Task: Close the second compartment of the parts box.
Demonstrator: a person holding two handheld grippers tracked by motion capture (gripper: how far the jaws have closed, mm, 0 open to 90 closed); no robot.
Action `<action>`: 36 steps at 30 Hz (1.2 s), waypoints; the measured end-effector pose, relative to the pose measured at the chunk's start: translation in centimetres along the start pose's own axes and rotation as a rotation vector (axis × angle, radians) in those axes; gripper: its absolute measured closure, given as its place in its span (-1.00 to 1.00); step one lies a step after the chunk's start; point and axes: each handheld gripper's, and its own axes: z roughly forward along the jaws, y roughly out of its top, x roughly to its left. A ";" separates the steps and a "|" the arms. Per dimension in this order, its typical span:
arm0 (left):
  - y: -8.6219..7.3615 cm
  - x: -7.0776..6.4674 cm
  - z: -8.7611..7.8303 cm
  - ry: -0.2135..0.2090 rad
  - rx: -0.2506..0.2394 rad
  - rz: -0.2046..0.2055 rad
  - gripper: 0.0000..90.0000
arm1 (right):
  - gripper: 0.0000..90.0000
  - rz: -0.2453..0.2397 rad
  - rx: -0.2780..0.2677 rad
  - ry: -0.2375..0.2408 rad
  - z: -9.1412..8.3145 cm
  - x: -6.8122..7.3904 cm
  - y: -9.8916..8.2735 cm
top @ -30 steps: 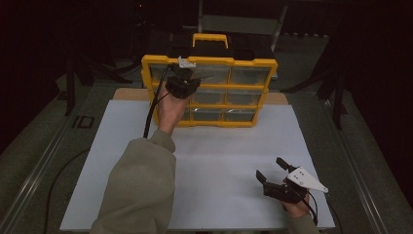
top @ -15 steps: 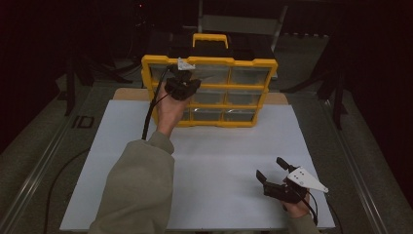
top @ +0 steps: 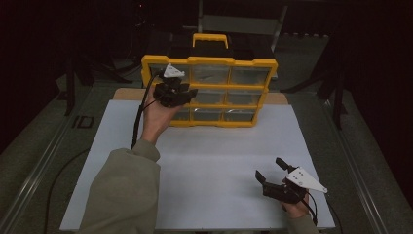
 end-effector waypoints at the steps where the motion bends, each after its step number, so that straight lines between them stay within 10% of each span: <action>1: 0.0 0.0 0.0 0.000 0.000 0.000 0.20 | -0.77 0.000 0.001 0.000 0.0 0.0 0.0; 22: -7.3 -0.3 -4.1 0.005 -0.042 -0.012 -0.61 | -0.77 -0.005 0.004 0.007 0.2 0.3 -0.1; 36: -15.5 -1.2 -7.0 0.041 -0.017 0.019 -0.94 | -0.77 -0.008 -0.005 0.019 0.3 0.5 -0.1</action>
